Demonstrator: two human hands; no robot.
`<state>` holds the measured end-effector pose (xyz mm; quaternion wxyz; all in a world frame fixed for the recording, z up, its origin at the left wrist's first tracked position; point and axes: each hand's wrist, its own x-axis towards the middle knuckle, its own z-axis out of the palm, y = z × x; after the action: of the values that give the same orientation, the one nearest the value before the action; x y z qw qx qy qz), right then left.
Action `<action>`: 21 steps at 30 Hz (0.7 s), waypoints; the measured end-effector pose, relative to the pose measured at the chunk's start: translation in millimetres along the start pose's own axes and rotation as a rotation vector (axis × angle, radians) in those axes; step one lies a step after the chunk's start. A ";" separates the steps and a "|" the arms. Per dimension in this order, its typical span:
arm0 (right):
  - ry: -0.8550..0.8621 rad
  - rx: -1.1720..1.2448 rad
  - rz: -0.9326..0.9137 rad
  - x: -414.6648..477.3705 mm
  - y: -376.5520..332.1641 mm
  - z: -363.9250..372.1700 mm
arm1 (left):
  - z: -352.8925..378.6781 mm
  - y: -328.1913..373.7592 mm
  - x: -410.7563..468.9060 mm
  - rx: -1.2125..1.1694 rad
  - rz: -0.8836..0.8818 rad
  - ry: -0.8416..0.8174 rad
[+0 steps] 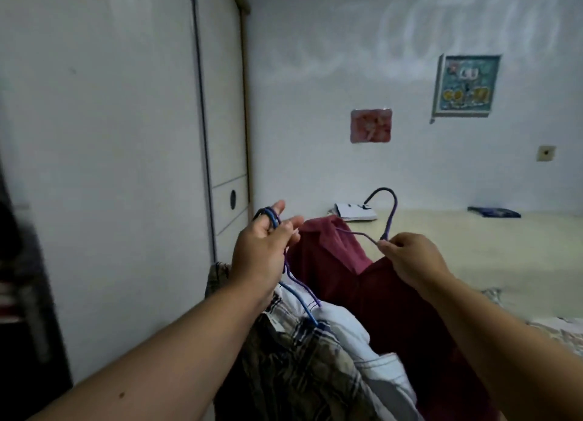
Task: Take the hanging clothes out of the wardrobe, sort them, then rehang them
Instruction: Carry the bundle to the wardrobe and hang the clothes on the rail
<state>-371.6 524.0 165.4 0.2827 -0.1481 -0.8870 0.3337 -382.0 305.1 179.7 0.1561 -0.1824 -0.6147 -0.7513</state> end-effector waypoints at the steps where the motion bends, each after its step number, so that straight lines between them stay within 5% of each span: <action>1: -0.003 0.002 -0.029 -7.8 -12.3 0.2 | -9.6 10.5 -4.9 0.017 0.015 0.018; 11: -0.315 0.036 -0.379 -130.2 -142.5 14.2 | -77.7 98.0 -77.0 0.167 0.068 0.112; 21: -0.524 0.092 -0.524 -226.2 -202.6 21.3 | -127.0 141.7 -132.1 0.357 0.077 0.314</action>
<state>-219.2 262.4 198.0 0.1284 0.1874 -0.9211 0.3162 -210.5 154.2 218.4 0.3081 -0.0560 -0.6986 -0.6433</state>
